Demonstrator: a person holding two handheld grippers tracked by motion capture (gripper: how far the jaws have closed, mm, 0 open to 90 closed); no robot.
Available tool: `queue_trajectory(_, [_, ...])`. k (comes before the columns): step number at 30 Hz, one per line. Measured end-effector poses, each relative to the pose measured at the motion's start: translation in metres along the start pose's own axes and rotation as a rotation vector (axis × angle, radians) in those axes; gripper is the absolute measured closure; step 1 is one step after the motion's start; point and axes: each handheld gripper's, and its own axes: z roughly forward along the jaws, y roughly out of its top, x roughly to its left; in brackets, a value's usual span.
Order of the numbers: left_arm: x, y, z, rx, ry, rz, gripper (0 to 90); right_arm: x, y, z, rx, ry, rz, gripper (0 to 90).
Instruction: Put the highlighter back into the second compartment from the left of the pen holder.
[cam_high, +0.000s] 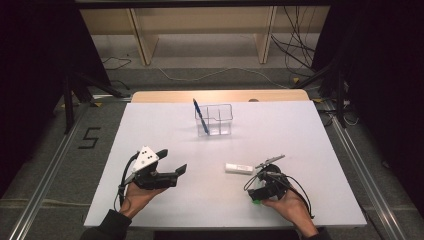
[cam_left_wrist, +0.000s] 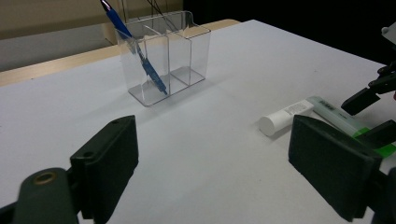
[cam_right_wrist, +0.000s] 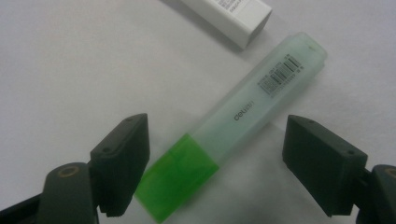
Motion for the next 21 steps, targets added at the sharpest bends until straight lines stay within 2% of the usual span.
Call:
queue_trajectory(4, [0.0, 0.0, 0.0, -0.001, 0.0, 0.0, 15.5, 0.002, 0.0, 0.002, 0.018, -0.017, -0.015, 26.2])
queue_trajectory(10, [0.0, 0.0, -0.001, -0.001, 0.0, 0.003, 15.5, -0.001, -0.001, 0.003, 0.029, -0.01, -0.014, 30.7])
queue_trajectory(21, [0.0, 0.0, -0.001, 0.0, 0.0, 0.002, 15.6, -0.01, -0.002, -0.002, 0.048, -0.019, -0.007, 46.4])
